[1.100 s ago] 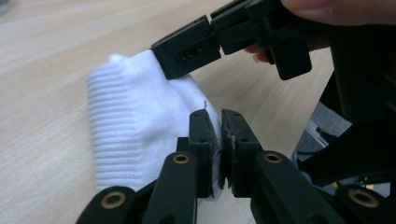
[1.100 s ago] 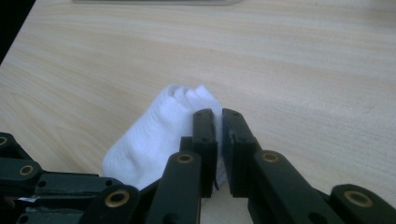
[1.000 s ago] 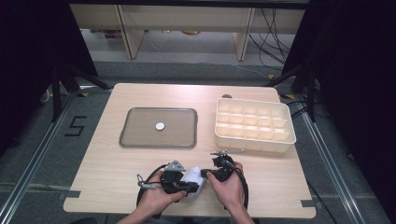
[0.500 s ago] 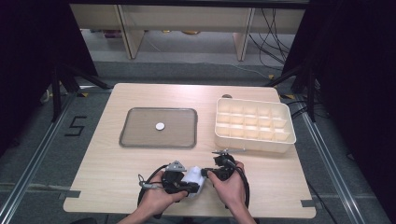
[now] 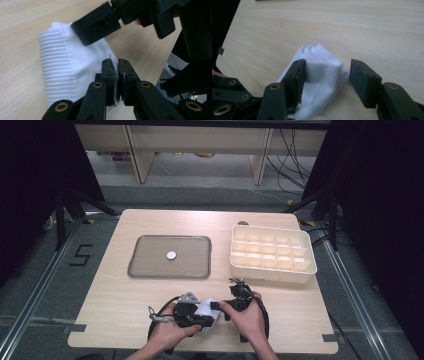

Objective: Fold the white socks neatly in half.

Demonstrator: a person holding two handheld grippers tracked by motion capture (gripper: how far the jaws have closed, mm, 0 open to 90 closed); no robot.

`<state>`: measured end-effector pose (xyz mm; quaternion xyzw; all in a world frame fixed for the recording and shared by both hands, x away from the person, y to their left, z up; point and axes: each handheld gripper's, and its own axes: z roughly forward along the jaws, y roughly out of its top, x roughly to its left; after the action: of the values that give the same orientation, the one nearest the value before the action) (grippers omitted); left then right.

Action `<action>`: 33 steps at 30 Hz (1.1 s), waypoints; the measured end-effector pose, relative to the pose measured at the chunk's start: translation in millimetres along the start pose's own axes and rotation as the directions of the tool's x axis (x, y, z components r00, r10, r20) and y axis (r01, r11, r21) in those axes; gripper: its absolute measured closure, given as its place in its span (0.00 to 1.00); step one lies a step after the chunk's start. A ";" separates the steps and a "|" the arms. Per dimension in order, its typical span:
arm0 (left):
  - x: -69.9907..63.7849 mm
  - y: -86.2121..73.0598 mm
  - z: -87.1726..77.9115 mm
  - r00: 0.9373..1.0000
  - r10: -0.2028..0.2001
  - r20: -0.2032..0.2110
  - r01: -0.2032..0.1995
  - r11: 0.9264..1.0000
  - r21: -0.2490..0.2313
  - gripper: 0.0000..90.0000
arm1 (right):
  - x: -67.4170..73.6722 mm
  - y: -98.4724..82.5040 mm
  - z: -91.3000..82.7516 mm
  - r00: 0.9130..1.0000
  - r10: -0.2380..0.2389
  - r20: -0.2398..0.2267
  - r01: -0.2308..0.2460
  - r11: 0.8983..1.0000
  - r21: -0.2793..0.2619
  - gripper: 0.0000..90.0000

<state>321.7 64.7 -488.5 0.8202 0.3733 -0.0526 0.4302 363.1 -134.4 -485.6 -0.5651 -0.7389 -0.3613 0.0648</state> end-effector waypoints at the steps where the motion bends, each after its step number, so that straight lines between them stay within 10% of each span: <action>1: -0.1 0.0 0.3 1.000 0.001 0.000 -0.001 1.000 -0.001 0.92 | -0.1 -0.4 2.4 1.000 0.010 0.008 -0.011 1.000 0.009 0.51; 13: -0.5 0.2 1.0 1.000 0.003 -0.013 -0.003 1.000 -0.001 0.92 | -2.9 2.2 7.9 0.995 0.098 -0.010 -0.097 0.993 0.070 0.48; 21: 1.2 0.5 1.6 1.000 0.001 0.006 -0.001 1.000 -0.007 0.92 | -7.3 6.1 13.4 0.996 0.088 0.000 -0.088 0.991 0.100 0.52; 22: 1.0 0.4 1.7 1.000 0.002 0.004 -0.002 1.000 -0.010 0.92 | -10.8 6.4 16.0 0.999 0.024 -0.022 -0.023 0.998 0.061 0.53; 33: -0.5 0.0 2.3 1.000 0.016 -0.009 -0.017 1.000 -0.012 0.91 | -9.1 4.0 16.4 0.990 0.127 -0.068 -0.119 0.987 0.112 0.67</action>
<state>321.8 62.7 -489.7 0.8208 0.3687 -0.0432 0.4341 375.0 -131.2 -500.3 -0.5914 -0.7180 -0.3372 0.1451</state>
